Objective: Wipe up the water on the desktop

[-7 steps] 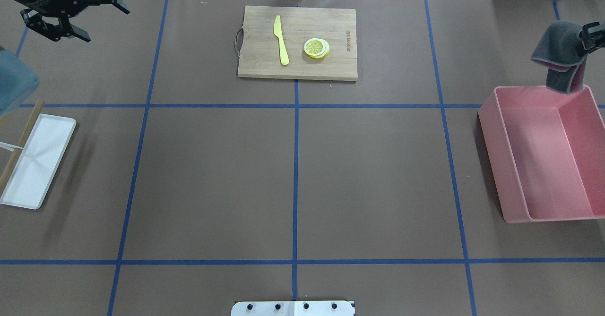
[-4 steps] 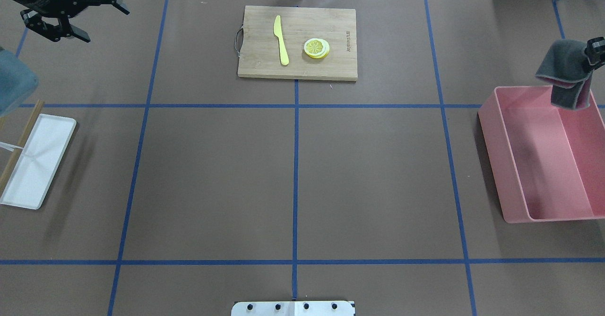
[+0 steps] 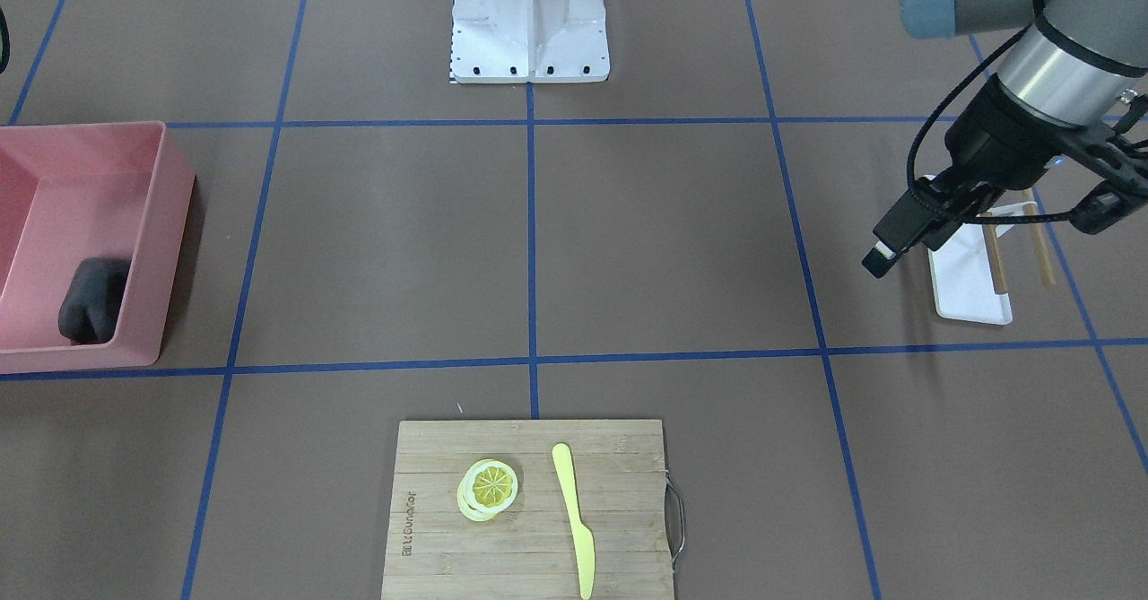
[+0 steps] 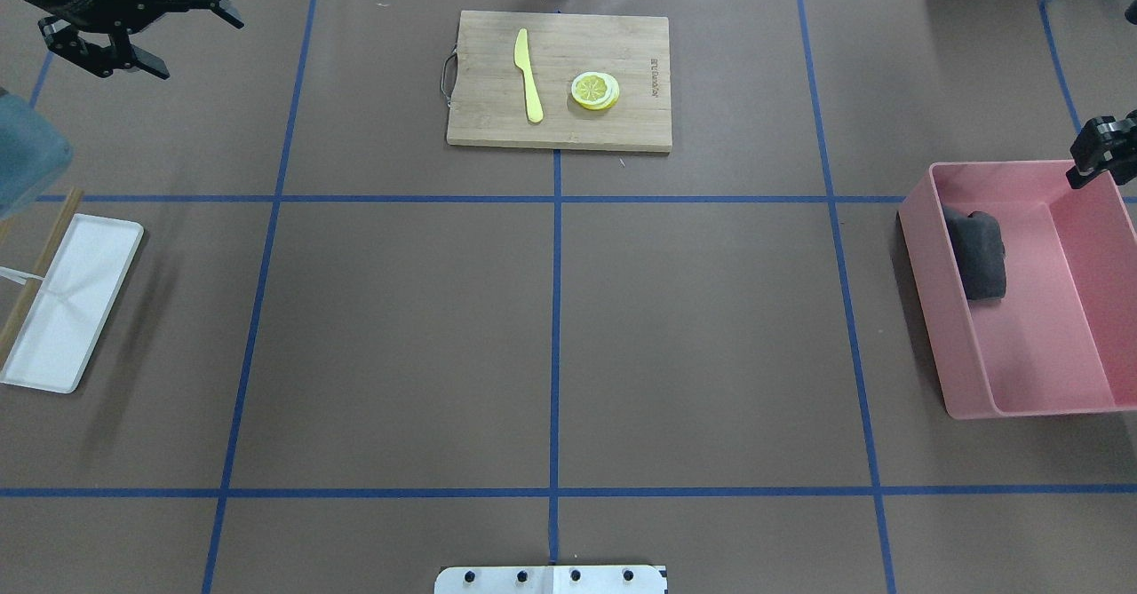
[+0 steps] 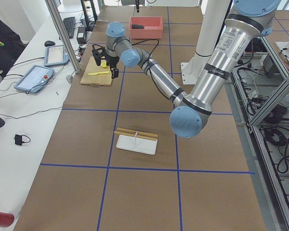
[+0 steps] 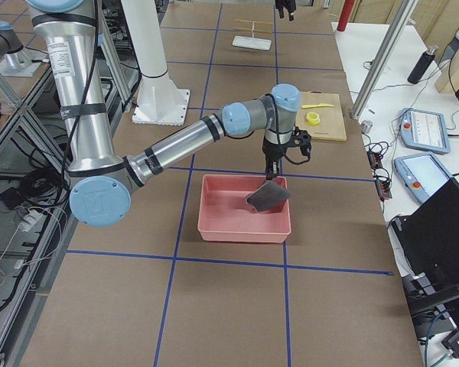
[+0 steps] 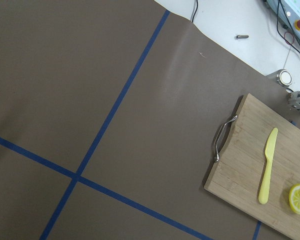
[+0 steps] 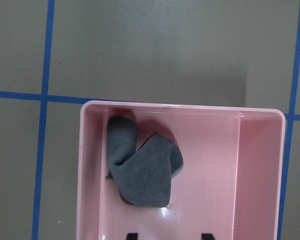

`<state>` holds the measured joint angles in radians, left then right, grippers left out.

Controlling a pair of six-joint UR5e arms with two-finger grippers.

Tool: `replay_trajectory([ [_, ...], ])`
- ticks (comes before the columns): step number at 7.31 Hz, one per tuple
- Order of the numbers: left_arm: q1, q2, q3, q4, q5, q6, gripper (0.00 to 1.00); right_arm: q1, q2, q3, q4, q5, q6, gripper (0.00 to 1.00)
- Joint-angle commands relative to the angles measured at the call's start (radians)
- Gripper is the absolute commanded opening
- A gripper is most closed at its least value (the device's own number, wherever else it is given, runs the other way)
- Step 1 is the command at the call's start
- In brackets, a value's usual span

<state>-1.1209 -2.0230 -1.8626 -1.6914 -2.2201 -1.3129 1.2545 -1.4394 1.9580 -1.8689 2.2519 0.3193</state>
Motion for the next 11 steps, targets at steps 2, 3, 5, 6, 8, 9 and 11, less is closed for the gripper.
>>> replay_trajectory([
  [2, -0.084, 0.094, -0.039, 0.001, -0.003, 0.361, 0.98, 0.066, 0.019, 0.004, 0.010, 0.003, 0.011, 1.00],
  [3, -0.136, 0.154, -0.058, 0.001, -0.004, 0.494, 0.98, 0.109, 0.019, 0.006, 0.022, 0.000, 0.003, 1.00],
  [5, -0.279, 0.289, -0.055, 0.009, -0.006, 0.790, 0.98, 0.181, -0.060, -0.004, 0.078, -0.011, 0.001, 1.00],
  [6, -0.359, 0.355, -0.037, 0.012, -0.004, 0.948, 0.98, 0.209, -0.079, -0.052, 0.156, -0.014, -0.002, 1.00],
  [8, -0.500, 0.440, 0.073, 0.027, -0.015, 1.261, 0.98, 0.265, -0.111, -0.169, 0.235, 0.000, -0.075, 1.00],
  [9, -0.523, 0.467, 0.126, 0.016, -0.047, 1.335, 0.98, 0.290, -0.113, -0.226, 0.235, 0.002, -0.154, 1.00],
  [11, -0.520, 0.495, 0.146, 0.016, -0.040, 1.336, 0.98, 0.318, -0.118, -0.298, 0.235, 0.034, -0.167, 1.00],
])
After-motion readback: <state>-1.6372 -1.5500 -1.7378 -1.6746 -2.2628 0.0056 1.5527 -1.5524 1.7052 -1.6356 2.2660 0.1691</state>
